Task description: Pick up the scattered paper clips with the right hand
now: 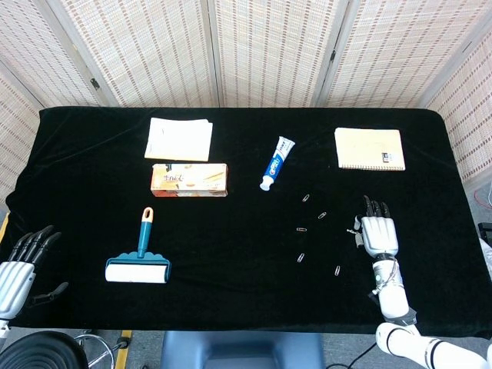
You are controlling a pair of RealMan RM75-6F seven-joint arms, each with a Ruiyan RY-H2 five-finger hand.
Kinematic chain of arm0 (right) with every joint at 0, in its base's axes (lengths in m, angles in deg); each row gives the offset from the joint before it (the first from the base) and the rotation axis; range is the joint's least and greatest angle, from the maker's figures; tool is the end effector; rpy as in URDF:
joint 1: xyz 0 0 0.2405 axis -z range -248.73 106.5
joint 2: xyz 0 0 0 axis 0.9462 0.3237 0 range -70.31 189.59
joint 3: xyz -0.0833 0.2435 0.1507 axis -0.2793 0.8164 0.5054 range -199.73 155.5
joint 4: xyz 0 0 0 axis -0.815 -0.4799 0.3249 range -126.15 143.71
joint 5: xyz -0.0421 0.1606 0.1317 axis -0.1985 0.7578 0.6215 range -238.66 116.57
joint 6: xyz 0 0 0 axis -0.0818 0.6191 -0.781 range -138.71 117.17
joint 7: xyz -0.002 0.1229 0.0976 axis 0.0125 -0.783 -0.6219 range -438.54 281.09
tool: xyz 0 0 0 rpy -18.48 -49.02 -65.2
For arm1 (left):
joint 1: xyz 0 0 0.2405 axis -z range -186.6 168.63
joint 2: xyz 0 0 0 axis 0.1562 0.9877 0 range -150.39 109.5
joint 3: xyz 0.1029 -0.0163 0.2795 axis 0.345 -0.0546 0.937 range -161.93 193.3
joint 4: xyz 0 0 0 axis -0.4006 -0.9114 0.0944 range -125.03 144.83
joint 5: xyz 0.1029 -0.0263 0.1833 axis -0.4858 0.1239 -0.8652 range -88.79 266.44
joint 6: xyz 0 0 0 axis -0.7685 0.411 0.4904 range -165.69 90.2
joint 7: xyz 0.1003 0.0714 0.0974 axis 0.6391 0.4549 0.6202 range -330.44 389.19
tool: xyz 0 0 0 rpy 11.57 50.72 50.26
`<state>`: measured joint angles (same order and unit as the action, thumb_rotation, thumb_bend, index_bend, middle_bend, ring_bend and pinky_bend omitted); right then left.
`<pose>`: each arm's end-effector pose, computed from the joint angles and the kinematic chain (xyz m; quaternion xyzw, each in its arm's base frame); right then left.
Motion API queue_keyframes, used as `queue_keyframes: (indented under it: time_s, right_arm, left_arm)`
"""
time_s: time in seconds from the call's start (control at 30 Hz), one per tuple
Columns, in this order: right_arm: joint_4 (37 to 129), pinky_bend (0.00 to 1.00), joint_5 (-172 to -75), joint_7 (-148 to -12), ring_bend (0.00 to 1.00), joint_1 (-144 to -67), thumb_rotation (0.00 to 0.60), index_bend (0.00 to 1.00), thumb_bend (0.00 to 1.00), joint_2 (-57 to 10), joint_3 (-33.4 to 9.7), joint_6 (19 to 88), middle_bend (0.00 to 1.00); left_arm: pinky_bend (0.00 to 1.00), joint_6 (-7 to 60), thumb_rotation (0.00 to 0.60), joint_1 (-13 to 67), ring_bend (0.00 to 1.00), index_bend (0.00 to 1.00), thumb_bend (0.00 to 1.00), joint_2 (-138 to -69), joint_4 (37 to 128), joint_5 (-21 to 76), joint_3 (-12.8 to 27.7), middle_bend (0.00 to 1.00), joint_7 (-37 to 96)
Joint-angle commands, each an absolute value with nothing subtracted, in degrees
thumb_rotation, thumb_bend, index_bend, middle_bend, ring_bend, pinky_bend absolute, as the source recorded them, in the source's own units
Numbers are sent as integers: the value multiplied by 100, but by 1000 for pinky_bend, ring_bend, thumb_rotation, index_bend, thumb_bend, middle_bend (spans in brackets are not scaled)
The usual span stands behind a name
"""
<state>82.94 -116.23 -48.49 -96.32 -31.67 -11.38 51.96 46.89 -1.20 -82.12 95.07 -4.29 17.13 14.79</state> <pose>-0.3366 -0.3346 0.0046 0.6384 -0.4243 0.2257 0.6013 -0.3573 0.2005 0.1843 -0.6357 -0.4010 -0.4151 0.5125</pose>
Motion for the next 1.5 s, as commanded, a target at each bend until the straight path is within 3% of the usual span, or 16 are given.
queue_keyframes:
  time_s: [0.03,1.5]
  right_arm:
    - [8234,0,-11602,-4884,0,-9665,600,447,440,-3197,-1144,5133,0]
    - [7812,0,-11914,-5269,0,-9718,600,475,440,-3483,-1202,5154,0]
  left_arm:
    - [13,4689,600,-118,0,0,277,-8210,9508,-419,1708,0,1479]
    - [13,4710,600,-130,0,0,279,-8192,9493,-393,1711,0,1454]
